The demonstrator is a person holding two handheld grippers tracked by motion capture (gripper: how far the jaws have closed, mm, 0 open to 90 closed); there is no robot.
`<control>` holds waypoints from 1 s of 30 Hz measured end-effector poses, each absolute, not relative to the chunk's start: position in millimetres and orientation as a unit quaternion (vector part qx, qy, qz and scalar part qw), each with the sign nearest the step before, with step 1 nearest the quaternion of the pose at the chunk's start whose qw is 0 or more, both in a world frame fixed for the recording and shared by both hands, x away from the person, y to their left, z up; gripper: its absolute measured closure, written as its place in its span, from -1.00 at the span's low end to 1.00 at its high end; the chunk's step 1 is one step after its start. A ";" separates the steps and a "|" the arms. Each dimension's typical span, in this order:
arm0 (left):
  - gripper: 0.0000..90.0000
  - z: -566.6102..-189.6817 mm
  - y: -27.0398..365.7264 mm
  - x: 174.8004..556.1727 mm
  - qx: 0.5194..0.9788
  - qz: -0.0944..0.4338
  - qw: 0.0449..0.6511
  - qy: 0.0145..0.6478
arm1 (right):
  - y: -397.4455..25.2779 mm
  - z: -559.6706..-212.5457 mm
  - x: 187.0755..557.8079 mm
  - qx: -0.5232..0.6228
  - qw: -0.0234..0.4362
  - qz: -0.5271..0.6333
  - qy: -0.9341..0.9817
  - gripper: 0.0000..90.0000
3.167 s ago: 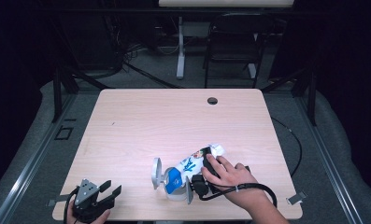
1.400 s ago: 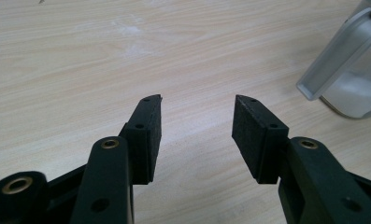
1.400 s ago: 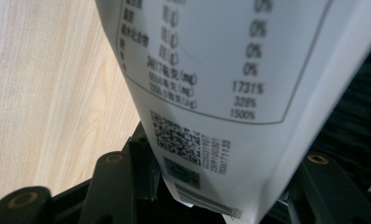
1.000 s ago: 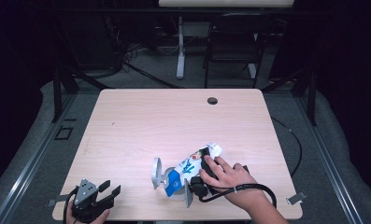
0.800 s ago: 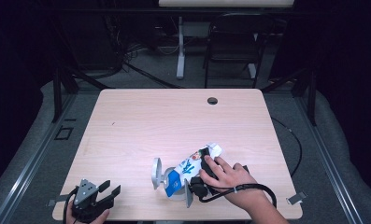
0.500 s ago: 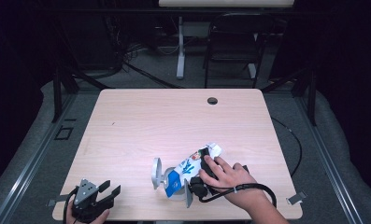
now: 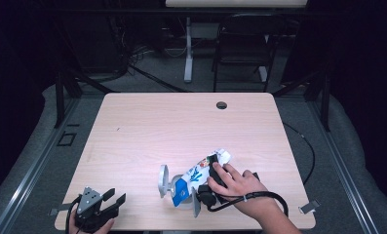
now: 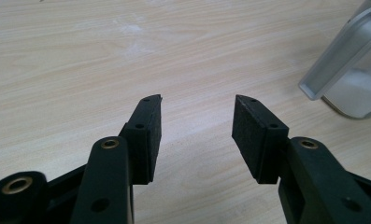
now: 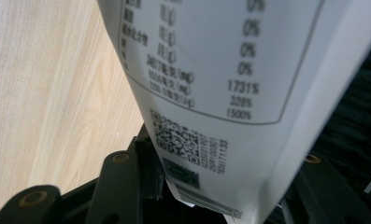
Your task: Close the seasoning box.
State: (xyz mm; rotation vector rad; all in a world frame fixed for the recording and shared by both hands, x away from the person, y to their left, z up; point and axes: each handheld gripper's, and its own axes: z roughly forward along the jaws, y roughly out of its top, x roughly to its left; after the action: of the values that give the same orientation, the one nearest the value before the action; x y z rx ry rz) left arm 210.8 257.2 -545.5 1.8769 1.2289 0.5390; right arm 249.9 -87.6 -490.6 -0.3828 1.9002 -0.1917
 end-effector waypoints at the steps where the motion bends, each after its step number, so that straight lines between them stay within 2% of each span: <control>1: 0.18 -545.5 257.2 210.8 0.744 0.213 0.405 0.487 | -87.7 -490.5 249.8 -0.162 0.562 -0.081 0.807 0.21; 30: 0.18 -545.9 257.6 211.2 0.743 0.214 0.404 0.489 | -88.7 -488.1 249.7 -0.163 0.562 -0.082 0.807 0.27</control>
State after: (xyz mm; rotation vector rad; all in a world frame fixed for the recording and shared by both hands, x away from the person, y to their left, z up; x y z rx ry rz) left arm 211.2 257.6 -545.9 1.8764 1.2335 0.5398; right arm 249.7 -88.7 -488.1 -0.3834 1.9001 -0.1939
